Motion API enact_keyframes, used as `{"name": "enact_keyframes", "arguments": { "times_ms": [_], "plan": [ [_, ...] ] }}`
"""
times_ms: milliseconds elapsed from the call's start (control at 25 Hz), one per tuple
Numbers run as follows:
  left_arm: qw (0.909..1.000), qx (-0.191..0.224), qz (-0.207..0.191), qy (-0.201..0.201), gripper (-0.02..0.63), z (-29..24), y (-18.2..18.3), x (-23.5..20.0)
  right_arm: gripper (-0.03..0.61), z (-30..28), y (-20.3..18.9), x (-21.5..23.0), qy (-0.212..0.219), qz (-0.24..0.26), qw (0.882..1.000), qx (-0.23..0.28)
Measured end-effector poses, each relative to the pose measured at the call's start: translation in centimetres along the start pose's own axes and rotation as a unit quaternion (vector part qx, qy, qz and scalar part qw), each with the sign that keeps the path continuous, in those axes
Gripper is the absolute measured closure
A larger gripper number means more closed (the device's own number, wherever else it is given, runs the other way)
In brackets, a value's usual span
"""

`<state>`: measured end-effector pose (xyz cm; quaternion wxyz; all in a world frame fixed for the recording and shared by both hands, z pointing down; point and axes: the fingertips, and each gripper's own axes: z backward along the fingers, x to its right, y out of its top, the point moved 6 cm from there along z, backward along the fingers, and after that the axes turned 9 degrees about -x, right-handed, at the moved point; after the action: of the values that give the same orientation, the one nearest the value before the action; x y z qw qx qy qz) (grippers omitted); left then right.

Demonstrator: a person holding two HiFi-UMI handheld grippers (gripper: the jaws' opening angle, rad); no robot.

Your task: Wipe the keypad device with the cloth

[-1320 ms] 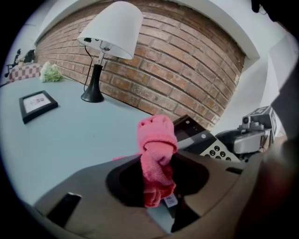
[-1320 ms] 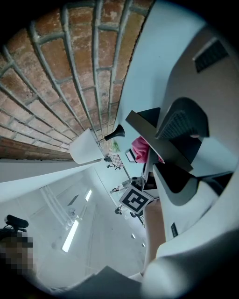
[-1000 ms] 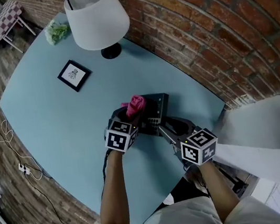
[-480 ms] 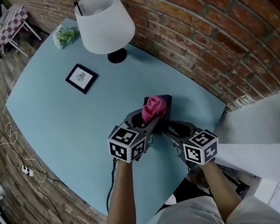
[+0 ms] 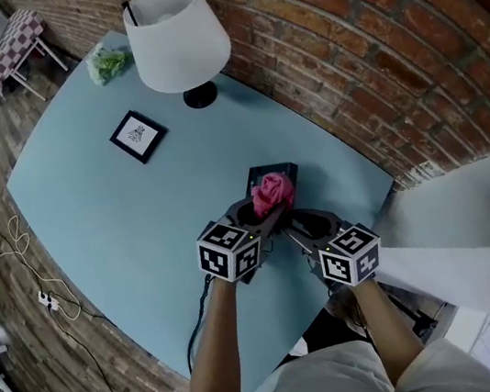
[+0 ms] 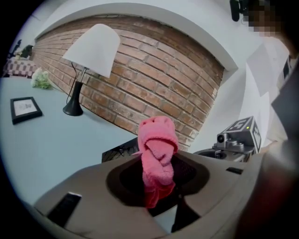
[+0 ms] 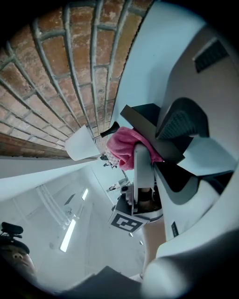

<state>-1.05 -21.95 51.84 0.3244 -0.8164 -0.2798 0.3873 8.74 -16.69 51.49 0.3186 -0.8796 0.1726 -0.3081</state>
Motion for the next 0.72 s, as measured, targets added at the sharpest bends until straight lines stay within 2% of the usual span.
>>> {"name": "enact_keyframes", "arguments": {
  "times_ms": [80,240,480,720],
  "plan": [
    [0.9999,-0.007,0.004,0.011,0.440,0.2,-0.5,-0.7,0.407,0.0,0.0,0.0,-0.002,-0.002,1.000,0.003],
    [0.9988,-0.028,-0.016,0.037,0.440,0.3,-1.3,-1.7,0.407,0.0,-0.1,0.0,-0.005,-0.001,1.000,0.003],
    [0.9978,-0.041,-0.005,0.051,0.440,0.6,-2.1,-3.2,0.403,-0.1,0.0,0.0,-0.005,-0.002,1.000,0.004],
    [0.9938,-0.070,-0.005,0.086,0.440,1.0,-3.7,-5.4,0.403,-0.1,-0.1,0.1,-0.005,-0.002,1.000,0.005]
  ]
}}
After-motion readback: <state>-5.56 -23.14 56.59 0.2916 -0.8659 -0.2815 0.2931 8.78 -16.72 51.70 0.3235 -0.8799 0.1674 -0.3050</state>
